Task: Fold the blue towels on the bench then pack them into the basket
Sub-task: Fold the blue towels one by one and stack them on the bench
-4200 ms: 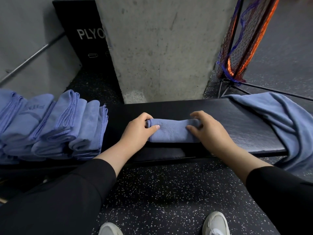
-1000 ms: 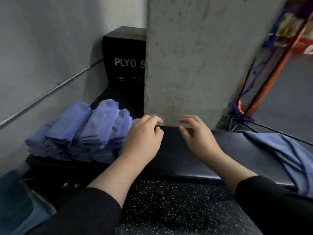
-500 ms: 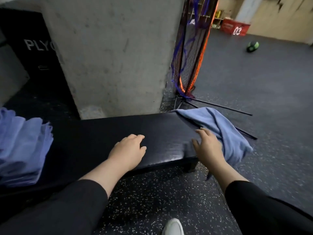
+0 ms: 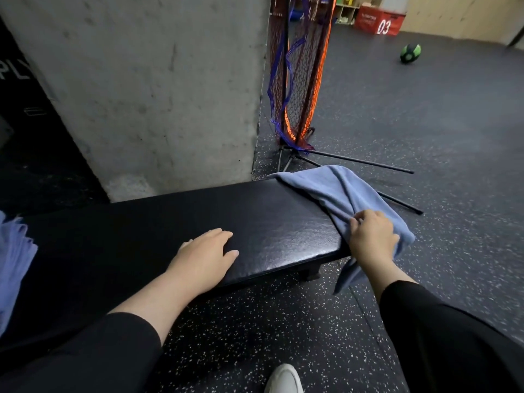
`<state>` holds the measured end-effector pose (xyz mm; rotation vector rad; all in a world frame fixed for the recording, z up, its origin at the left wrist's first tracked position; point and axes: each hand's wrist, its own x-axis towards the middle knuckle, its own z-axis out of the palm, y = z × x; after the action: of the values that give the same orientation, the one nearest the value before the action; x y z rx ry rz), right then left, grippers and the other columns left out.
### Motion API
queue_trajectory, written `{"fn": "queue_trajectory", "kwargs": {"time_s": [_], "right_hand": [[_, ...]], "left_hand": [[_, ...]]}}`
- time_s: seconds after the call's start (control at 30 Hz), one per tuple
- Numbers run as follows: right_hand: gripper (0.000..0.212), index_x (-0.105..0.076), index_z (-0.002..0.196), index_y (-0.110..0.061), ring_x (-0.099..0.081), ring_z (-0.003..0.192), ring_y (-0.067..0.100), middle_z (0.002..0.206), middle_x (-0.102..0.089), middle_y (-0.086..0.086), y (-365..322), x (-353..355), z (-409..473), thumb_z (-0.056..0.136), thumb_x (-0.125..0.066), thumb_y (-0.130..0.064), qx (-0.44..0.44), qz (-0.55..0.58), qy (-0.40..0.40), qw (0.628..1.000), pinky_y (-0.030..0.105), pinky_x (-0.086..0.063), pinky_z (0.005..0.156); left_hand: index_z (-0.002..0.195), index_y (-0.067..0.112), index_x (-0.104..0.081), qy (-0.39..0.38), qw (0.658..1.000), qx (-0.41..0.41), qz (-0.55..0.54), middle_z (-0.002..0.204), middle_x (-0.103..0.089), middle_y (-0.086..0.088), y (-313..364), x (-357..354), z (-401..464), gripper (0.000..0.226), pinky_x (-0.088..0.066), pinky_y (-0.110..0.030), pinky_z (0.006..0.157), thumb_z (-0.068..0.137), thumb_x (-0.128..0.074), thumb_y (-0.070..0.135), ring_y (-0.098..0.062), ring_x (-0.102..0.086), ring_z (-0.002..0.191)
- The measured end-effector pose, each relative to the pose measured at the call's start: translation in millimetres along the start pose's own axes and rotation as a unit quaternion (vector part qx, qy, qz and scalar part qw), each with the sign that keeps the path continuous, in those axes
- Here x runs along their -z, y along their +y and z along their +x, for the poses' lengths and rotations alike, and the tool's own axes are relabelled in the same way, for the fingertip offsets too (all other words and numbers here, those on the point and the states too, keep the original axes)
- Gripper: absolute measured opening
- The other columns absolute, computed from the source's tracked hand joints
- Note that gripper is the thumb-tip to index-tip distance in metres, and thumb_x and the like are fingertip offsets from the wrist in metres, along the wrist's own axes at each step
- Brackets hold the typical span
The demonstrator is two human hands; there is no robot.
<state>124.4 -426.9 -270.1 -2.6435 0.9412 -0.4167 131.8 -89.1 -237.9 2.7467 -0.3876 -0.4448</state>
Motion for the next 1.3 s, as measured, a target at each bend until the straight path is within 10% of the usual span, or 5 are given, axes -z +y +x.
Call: {"fn": "queue_trajectory", "kwargs": {"time_s": [0.33,0.7,0.9,1.1,1.3], "right_hand": [[0.022,-0.062,0.107,-0.01,-0.049,0.118,0.04,0.121,-0.056,0.018,-6.1,9.1,7.2,0.101,-0.05,-0.028,-0.013,0.002,0.023,1.0,0.054,-0.037,0.097],[0.005,-0.048,0.105,-0.017,-0.046,0.081,0.008,0.084,-0.051,-0.012,-94.9,76.1,-10.3,0.105,-0.047,-0.021,0.105,0.361,0.058,0.925,0.019,-0.032,0.073],[0.011,-0.055,0.102,-0.017,-0.047,0.074,0.003,0.08,-0.053,-0.009,-155.8,65.0,-39.8,0.105,-0.049,-0.026,0.1,0.461,-0.043,0.881,0.029,-0.042,0.08],[0.014,-0.056,0.105,-0.015,-0.049,0.077,0.002,0.084,-0.056,-0.007,-187.5,59.2,-61.5,0.105,-0.048,-0.026,0.08,0.478,-0.076,0.871,0.027,-0.043,0.082],[0.01,-0.052,0.096,-0.018,-0.044,0.071,-0.001,0.079,-0.05,-0.01,-217.5,57.2,-90.4,0.105,-0.048,-0.021,0.145,0.492,-0.12,0.85,0.013,-0.039,0.073]], "left_hand": [[0.156,0.027,-0.035,0.009,0.999,-0.01,-0.033,0.162,-0.031,0.012,0.4,5.1,-8.0,0.053,-0.029,-0.037,0.119,0.106,-0.042,0.045,-0.013,-0.032,0.148],[0.148,0.032,-0.046,0.082,0.985,-0.05,-0.14,0.153,-0.045,0.014,4.1,16.1,-13.2,0.046,-0.034,-0.031,0.114,0.104,-0.047,0.045,-0.011,-0.043,0.14],[0.141,0.034,-0.055,0.012,0.926,-0.044,-0.375,0.119,-0.063,0.021,7.3,21.2,-18.8,0.047,-0.04,-0.008,0.093,0.096,-0.061,0.047,0.012,-0.056,0.109],[0.128,0.034,-0.062,-0.003,0.891,-0.007,-0.453,0.105,-0.075,0.013,0.5,18.7,-27.8,0.033,-0.056,-0.026,0.087,0.096,-0.063,0.043,-0.001,-0.069,0.098],[0.12,0.034,-0.065,0.002,0.765,0.015,-0.644,0.116,-0.073,0.019,2.7,40.2,-27.2,0.023,-0.047,-0.037,0.1,0.1,-0.058,0.044,-0.003,-0.063,0.114]]}}
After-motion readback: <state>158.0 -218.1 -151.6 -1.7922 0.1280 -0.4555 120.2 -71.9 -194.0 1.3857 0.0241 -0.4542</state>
